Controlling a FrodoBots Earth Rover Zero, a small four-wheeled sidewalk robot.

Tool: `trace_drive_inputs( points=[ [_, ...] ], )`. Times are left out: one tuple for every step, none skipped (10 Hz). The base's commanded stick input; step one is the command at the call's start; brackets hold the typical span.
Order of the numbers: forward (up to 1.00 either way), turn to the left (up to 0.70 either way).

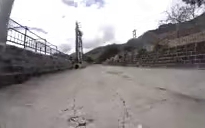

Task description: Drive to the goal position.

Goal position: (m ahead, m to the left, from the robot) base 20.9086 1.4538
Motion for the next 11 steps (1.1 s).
trace_drive_inputs(
  points=[
    [1.0,0.0],
    [1.0,0.0],
    [1.0,0.0],
    [1.0,0.0],
    [1.0,0.0],
    [1.0,0.0],
    [1.0,0.0],
    [1.0,0.0],
    [1.0,0.0],
    [1.0,0.0],
    [1.0,0.0]
  ],
)
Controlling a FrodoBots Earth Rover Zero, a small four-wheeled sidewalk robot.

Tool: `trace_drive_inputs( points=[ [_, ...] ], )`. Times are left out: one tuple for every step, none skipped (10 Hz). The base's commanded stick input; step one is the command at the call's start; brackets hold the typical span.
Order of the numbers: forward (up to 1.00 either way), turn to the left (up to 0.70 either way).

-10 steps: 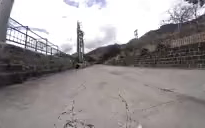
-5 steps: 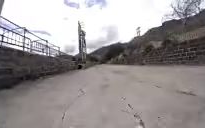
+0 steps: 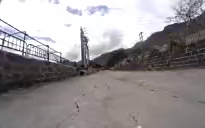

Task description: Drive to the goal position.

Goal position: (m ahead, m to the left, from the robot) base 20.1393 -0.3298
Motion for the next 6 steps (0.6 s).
trace_drive_inputs(
  points=[
    [1.0,0.0],
    [1.0,0.0],
    [1.0,0.0],
    [1.0,0.0],
    [1.0,0.0],
    [1.0,0.0]
  ],
)
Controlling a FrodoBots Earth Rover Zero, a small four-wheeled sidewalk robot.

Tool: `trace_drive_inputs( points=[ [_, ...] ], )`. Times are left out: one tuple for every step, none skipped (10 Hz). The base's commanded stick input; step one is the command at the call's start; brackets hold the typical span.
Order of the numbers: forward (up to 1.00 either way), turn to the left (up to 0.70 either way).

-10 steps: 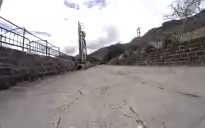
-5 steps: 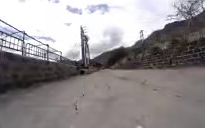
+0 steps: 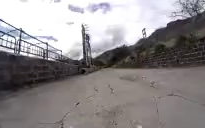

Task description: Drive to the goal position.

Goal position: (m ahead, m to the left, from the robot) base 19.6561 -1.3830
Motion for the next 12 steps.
trace_drive_inputs(
  points=[
    [1.0,0.0],
    [1.0,0.0],
    [1.0,0.0],
    [1.0,0.0],
    [1.0,0.0],
    [1.0,0.0],
    [1.0,0.0],
    [1.0,0.0],
    [1.0,0.0],
    [1.0,0.0],
    [1.0,0.0],
    [1.0,0.0]
  ],
)
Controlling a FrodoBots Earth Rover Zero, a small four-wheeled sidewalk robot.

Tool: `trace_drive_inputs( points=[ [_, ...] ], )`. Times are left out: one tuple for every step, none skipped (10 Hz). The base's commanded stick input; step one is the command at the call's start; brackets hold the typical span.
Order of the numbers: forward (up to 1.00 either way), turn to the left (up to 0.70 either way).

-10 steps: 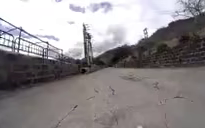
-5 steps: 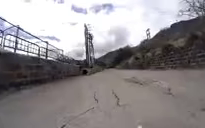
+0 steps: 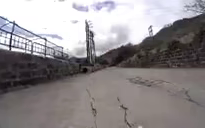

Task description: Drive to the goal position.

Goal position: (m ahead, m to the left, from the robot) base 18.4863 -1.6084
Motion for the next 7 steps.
trace_drive_inputs(
  points=[
    [1.0,0.0],
    [1.0,0.0],
    [1.0,0.0],
    [1.0,0.0],
    [1.0,0.0],
    [1.0,0.0],
    [1.0,0.0]
  ],
)
